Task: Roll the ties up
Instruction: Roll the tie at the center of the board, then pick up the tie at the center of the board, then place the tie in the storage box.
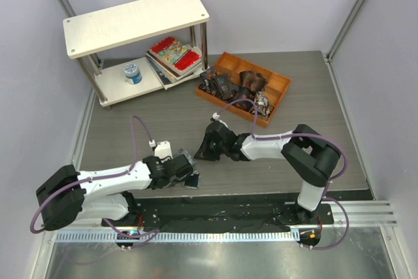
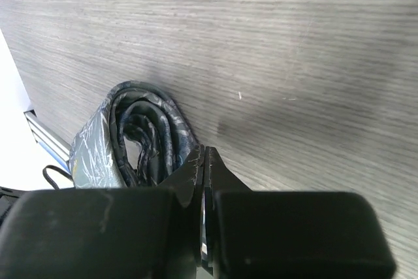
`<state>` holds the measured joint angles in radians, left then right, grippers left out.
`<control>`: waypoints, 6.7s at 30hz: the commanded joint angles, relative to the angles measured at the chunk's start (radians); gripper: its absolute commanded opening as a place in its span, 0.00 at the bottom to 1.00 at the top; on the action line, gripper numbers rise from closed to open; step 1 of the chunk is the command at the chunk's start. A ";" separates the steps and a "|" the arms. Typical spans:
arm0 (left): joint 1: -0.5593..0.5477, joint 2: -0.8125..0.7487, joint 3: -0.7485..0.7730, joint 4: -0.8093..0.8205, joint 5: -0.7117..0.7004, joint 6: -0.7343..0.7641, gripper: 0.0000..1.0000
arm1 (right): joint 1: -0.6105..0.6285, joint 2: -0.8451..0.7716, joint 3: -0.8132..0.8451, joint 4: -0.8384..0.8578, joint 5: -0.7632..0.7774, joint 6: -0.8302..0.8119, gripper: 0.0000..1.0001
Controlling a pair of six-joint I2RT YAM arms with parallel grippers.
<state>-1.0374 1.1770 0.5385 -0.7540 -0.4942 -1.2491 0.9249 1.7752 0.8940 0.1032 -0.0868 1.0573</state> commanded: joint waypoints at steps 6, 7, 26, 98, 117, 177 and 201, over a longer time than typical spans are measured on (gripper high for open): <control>0.004 0.096 -0.022 0.108 0.016 -0.013 0.02 | 0.089 0.012 0.054 0.039 -0.011 0.032 0.02; 0.004 0.101 -0.022 0.110 0.016 -0.013 0.02 | 0.097 0.013 0.054 0.056 -0.017 0.046 0.02; 0.004 0.046 -0.020 0.030 0.005 -0.041 0.02 | 0.094 0.027 0.046 0.075 -0.097 0.052 0.03; 0.264 -0.287 -0.261 0.360 0.269 0.007 0.47 | 0.092 0.076 0.100 0.023 -0.122 -0.040 0.04; 0.263 -0.231 -0.354 0.495 0.269 -0.013 0.13 | 0.091 0.099 0.105 0.029 -0.131 -0.031 0.04; 0.223 0.287 0.730 0.338 0.183 0.209 0.00 | -0.258 -1.429 -0.527 -0.445 0.809 0.227 0.49; 0.211 1.196 1.615 0.979 0.155 0.180 0.00 | -0.258 -1.617 -0.541 -0.593 1.033 0.285 0.50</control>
<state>-0.8181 2.2742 2.0819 -0.0689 -0.2958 -1.0283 0.6701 0.1528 0.3595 -0.4953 0.8654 1.3144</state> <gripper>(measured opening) 0.058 0.496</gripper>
